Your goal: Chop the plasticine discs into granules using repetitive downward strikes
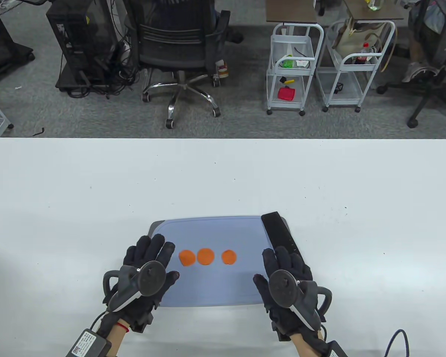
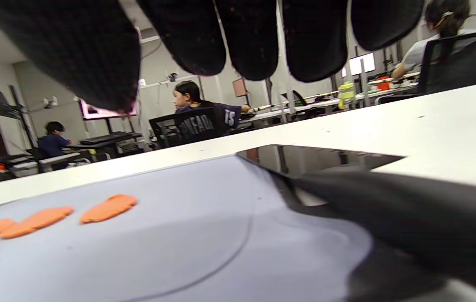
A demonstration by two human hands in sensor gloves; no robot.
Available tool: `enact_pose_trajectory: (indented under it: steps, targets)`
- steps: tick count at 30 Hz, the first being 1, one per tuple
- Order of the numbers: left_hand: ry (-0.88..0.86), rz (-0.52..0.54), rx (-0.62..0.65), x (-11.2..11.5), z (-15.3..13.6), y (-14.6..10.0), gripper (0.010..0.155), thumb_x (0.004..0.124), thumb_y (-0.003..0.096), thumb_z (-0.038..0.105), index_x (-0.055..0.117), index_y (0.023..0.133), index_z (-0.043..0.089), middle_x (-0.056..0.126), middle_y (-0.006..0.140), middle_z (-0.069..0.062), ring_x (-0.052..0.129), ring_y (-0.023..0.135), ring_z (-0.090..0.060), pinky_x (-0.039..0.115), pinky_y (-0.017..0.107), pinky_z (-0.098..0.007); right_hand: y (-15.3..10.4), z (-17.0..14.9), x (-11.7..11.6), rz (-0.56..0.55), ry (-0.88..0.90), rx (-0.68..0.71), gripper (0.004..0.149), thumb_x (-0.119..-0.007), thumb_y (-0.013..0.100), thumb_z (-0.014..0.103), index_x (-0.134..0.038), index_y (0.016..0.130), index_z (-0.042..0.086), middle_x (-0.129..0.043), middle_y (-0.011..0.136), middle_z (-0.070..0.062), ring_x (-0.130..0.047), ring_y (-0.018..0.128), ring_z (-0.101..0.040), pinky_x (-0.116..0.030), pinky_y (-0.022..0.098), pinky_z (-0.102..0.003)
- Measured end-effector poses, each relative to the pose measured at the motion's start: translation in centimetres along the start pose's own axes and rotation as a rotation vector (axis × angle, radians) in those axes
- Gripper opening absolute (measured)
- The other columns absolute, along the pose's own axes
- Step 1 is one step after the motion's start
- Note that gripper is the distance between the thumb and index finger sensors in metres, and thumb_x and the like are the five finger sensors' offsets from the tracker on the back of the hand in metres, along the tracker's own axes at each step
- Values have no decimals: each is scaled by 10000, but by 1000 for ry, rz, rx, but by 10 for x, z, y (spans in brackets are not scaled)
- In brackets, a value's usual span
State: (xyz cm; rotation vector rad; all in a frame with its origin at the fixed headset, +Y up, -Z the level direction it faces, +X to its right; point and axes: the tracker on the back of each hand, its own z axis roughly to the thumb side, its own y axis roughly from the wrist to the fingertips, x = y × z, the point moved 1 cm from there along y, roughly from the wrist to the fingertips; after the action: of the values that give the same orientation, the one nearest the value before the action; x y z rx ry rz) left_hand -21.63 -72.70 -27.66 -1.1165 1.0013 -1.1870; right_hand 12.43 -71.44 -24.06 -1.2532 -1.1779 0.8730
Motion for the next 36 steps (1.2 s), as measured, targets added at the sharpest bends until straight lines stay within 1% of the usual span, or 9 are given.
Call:
enact_pose_trajectory:
  steps: [4, 8, 10, 13, 19, 25, 29, 33, 36]
  targets:
    - [0, 10, -49, -3, -4, -1, 767, 690, 376, 616, 598, 1079, 325, 482, 1247, -77, 558, 1108, -444, 466, 770, -632, -3, -9, 5, -84, -86, -123, 624, -919, 382, 522, -924, 906, 183, -877, 936, -142, -962, 743, -456, -750, 536, -600]
    - [-8, 4, -59, -5, -3, -4, 774, 688, 376, 619, 585, 1084, 325, 482, 1248, -87, 571, 1104, -450, 473, 767, -638, 0, -17, -3, 81, -127, -223, 678, -914, 390, 536, -861, 961, 174, -849, 954, -157, -963, 726, -452, -755, 526, -592]
    - [-30, -1, -53, -5, -1, -6, 802, 686, 376, 620, 542, 1098, 303, 478, 1248, -101, 578, 1099, -463, 477, 763, -645, 3, -18, -9, 94, -144, -233, 680, -948, 377, 510, -865, 958, 168, -880, 922, -161, -996, 676, -440, -777, 497, -581]
    - [-27, -18, -41, -5, 4, -7, 800, 683, 377, 622, 537, 1099, 312, 469, 1250, -100, 573, 1100, -467, 475, 762, -648, 6, -17, -21, 181, -146, -229, 681, -960, 372, 494, -858, 967, 178, -881, 919, -167, -999, 670, -433, -784, 487, -574]
    - [-28, -48, -37, -2, 5, -7, 803, 682, 376, 624, 537, 1100, 306, 476, 1248, -106, 584, 1095, -473, 484, 757, -652, 14, -22, -33, 226, -219, -259, 631, -960, 393, 355, -847, 986, 169, -870, 887, -207, -1026, 633, -393, -801, 477, -558]
    - [-52, -54, -29, -3, 6, -6, 802, 680, 378, 625, 537, 1101, 307, 471, 1250, -107, 586, 1095, -474, 485, 757, -654, 21, -27, -37, 256, -205, -294, 725, -969, 382, 378, -754, 1031, 137, -843, 886, -192, -1020, 627, -372, -798, 493, -557]
    - [-51, -54, -32, -4, 2, -5, 802, 681, 378, 624, 543, 1099, 303, 480, 1246, -114, 596, 1090, -475, 491, 753, -655, 22, -34, -40, 292, -146, -368, 737, -903, 408, 375, -664, 1056, 120, -758, 911, -206, -964, 648, -375, -765, 521, -582]
    - [-62, -59, -37, -3, 1, -5, 798, 681, 378, 624, 553, 1098, 302, 483, 1246, -119, 598, 1088, -480, 491, 752, -657, 21, -44, -34, 249, -74, -420, 694, -834, 426, 327, -636, 1065, 143, -702, 902, -199, -900, 624, -343, -736, 527, -593]
    - [-46, -67, -36, -1, 2, -4, 794, 680, 379, 625, 560, 1096, 304, 486, 1245, -118, 601, 1088, -477, 492, 753, -657, 21, -50, -24, 156, -35, -460, 609, -817, 451, 335, -731, 1031, 167, -826, 795, -150, -946, 499, -293, -773, 480, -577]
